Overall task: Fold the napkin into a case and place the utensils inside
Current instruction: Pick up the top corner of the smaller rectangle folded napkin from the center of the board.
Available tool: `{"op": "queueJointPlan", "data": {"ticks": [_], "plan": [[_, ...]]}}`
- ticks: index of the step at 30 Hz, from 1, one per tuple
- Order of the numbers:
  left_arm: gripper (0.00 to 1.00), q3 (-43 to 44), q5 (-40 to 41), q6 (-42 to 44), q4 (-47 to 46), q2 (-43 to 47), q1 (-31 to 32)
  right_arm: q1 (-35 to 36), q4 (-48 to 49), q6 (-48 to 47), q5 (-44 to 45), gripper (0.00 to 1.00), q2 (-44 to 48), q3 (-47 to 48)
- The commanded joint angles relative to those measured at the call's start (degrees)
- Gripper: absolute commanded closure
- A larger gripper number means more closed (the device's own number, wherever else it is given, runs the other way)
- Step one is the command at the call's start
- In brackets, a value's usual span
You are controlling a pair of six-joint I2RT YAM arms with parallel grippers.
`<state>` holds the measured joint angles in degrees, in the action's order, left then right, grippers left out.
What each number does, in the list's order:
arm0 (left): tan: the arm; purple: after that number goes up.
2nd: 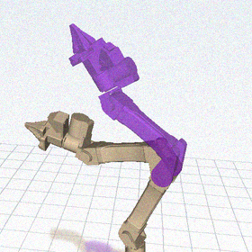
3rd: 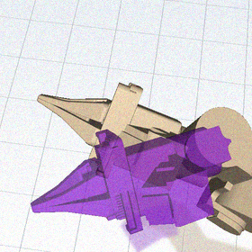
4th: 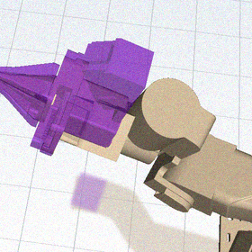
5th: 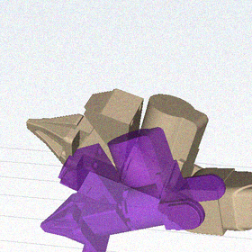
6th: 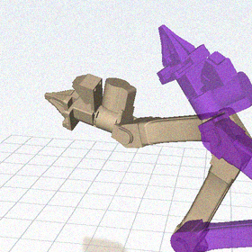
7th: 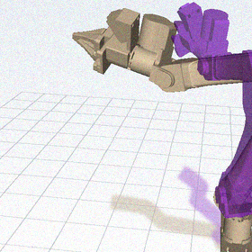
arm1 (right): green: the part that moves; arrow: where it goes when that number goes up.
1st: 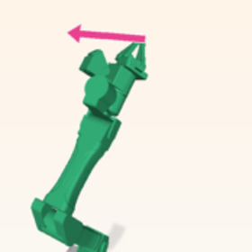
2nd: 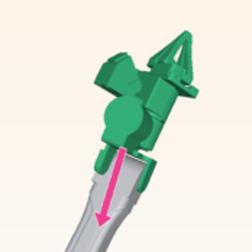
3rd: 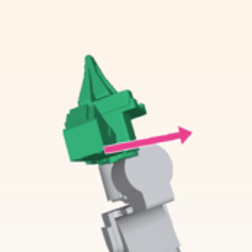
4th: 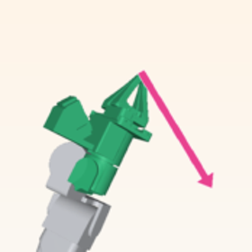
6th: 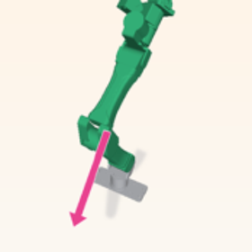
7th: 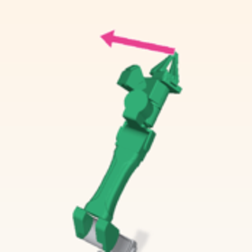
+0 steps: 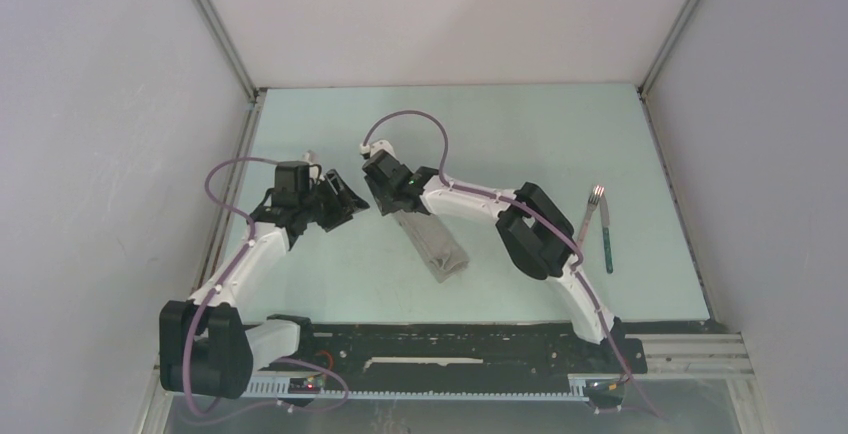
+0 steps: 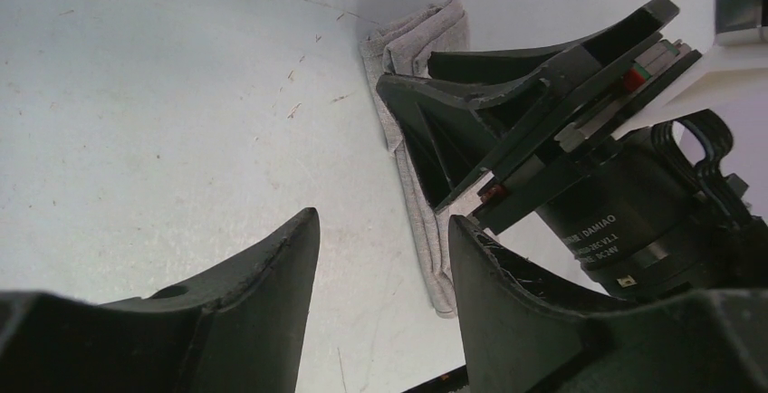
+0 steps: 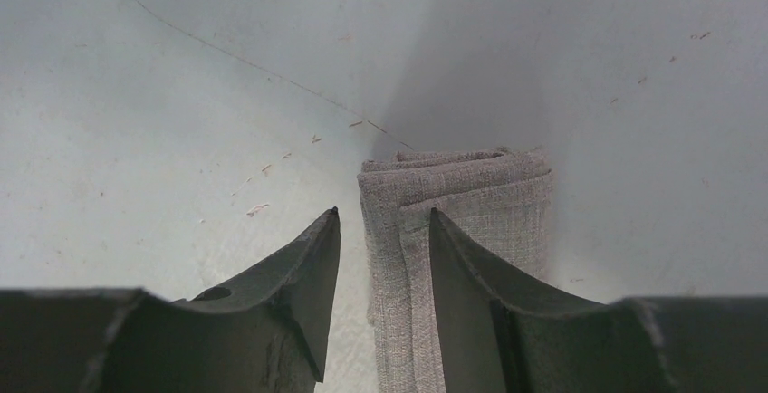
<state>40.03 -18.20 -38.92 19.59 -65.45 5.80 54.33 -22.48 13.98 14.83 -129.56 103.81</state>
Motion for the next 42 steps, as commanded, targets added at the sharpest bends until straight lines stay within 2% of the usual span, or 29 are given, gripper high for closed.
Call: {"op": "queueJointPlan", "data": {"ticks": [1,9,13,17,25,29,32,34,37,42], "plan": [[0.39,0.1,-0.66,1.3,-1.21,1.9,-0.62,0.44,0.16,-1.06,2.38,0.51,-1.42,2.36],[0.39,0.22,-0.81,1.21,-1.14,2.25,-0.62,0.26,0.4,-1.06,3.67,0.52,-2.19,2.38],[0.39,0.13,-0.81,1.21,-1.13,2.35,-0.7,0.17,0.85,-1.15,3.03,0.65,-2.11,2.28],[0.39,0.22,-0.83,1.21,-1.12,2.26,-0.68,0.1,1.24,-1.23,2.55,0.73,-1.44,2.09],[0.4,-0.37,-2.06,1.91,-2.22,0.8,-0.63,-0.91,1.26,-2.41,1.76,1.0,2.02,0.22],[0.38,-1.66,-4.06,1.08,-7.07,-1.61,1.1,-2.7,0.86,-3.42,-3.29,1.0,6.54,-2.38],[0.39,0.32,-1.02,1.88,-8.31,-4.71,6.25,-5.51,0.52,-2.74,-9.82,1.0,8.86,-4.74],[0.43,2.64,2.43,2.39,-8.1,-7.64,9.05,-7.34,1.13,-1.81,-13.6,1.0,10.17,-6.92],[0.59,3.48,6.06,0.33,-10.41,-9.78,10.76,-10.3,3.12,0.49,-20.88,1.0,11.88,-11.28],[0.66,6.12,11.76,1.06,-11.87,-13.87,13.94,-13.83,6.82,4.47,-28.3,1.0,13.47,-15.94]]}}
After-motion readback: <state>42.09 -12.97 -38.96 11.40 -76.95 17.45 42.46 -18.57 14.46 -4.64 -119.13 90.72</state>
